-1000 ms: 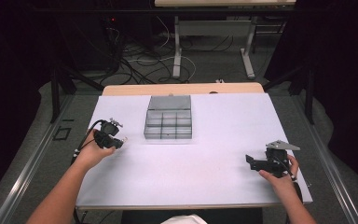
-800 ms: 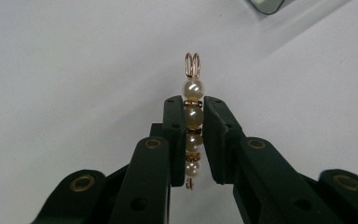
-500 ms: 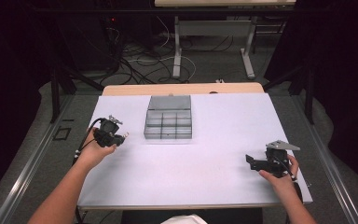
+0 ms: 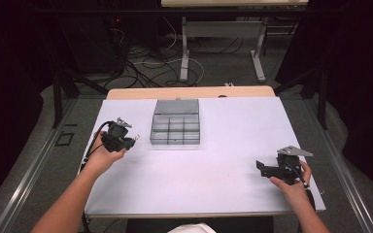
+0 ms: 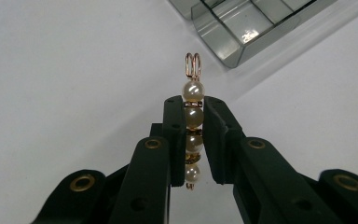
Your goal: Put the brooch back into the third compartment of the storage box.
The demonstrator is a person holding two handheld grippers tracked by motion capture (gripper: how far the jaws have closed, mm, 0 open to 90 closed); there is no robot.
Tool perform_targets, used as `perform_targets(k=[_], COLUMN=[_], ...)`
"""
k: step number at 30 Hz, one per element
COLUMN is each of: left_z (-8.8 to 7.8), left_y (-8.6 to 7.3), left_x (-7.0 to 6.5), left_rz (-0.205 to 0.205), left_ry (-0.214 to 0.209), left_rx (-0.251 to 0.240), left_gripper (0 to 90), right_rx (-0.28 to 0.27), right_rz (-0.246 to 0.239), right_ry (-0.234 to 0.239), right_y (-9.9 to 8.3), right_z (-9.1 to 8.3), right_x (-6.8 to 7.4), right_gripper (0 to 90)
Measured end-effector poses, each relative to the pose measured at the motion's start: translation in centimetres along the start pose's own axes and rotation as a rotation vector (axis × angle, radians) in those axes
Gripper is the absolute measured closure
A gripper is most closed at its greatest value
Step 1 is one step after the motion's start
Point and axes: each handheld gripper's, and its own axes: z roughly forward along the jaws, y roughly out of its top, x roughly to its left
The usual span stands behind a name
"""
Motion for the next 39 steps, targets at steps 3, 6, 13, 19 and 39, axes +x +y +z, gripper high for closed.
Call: perform_targets(k=[3,6,13,19,39], left_z=[-0.2,-0.4,-0.4,-0.4,0.3], left_y=[0.3,0.7,1.6,2.3,4.7], left_x=[-0.3,-0.6,-1.4,-2.0,-4.0], left_rz=[0.002,0.003,0.010,0.025,0.004], left_ry=[-0.003,-0.008,-0.017,-0.019,-0.046], left_rx=[-0.012,-0.020,-0.064,-0.077,-0.121], left_gripper=[79.8,79.8,79.8,79.8,79.8], right_rx=[0.000,-0.001,0.001,-0.002,-0.002], right_rz=[0.000,-0.001,0.002,-0.001,0.002], right_ry=[0.000,0.001,-0.003,0.002,0.003], right_y=[0.0,0.0,0.0,0.0,0.0], right_z=[0.0,0.0,0.0,0.0,0.0], right_x=[0.0,0.0,0.1,0.0,0.0], right_gripper=[6.9,6.9,6.9,6.9,6.9])
